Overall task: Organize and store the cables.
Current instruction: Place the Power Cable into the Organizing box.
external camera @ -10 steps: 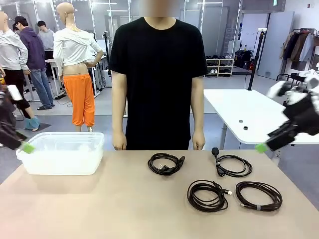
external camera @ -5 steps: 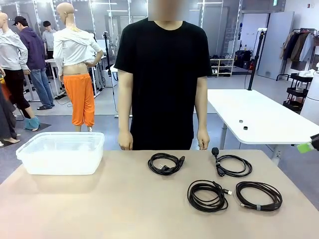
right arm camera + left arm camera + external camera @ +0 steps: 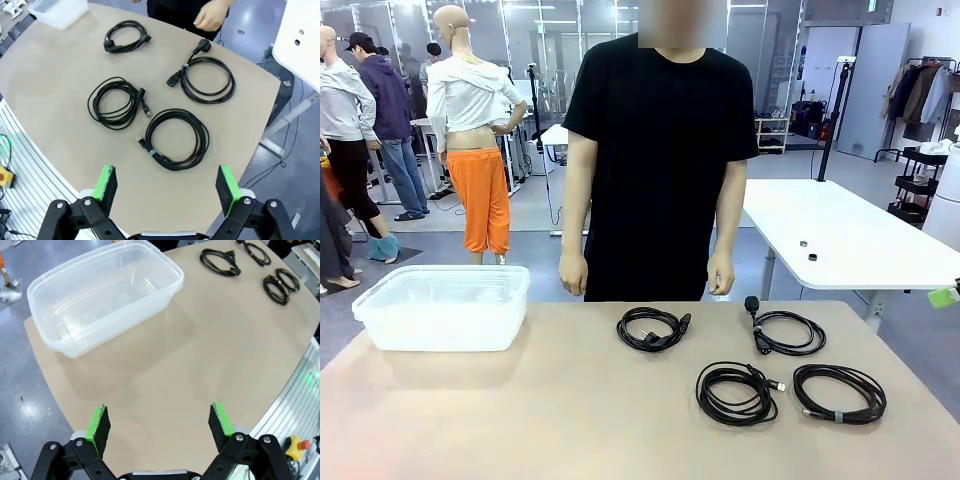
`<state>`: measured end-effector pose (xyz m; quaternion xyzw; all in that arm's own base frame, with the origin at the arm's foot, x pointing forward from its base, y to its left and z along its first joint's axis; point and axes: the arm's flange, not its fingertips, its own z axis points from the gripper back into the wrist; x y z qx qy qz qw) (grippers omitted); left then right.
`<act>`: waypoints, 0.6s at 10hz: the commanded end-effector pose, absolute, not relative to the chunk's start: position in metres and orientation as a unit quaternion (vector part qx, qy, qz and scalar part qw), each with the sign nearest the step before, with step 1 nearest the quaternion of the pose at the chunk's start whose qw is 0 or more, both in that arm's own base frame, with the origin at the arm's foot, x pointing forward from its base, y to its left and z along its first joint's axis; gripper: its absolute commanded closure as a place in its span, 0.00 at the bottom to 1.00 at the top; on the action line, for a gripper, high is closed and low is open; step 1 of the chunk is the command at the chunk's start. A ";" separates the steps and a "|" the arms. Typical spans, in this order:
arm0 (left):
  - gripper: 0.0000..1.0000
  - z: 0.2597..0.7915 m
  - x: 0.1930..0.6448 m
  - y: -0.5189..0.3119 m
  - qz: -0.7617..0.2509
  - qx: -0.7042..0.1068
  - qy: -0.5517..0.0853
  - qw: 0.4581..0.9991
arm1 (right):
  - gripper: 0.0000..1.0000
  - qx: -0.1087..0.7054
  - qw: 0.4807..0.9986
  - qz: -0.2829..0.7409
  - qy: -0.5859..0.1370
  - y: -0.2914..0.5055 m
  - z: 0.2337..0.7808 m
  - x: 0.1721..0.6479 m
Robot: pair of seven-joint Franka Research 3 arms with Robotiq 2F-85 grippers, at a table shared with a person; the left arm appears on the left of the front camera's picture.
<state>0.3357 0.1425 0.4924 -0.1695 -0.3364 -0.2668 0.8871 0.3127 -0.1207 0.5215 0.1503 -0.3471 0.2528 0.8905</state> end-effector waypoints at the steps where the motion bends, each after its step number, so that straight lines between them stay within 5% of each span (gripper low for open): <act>1: 0.00 0.493 0.336 0.143 -0.272 -0.171 -0.338 0.885 | 0.00 0.146 0.888 0.259 -0.350 -0.121 0.523 0.311; 6: 0.00 0.493 0.336 0.143 -0.272 -0.171 -0.338 0.885 | 0.00 0.146 0.888 0.259 -0.350 -0.121 0.523 0.311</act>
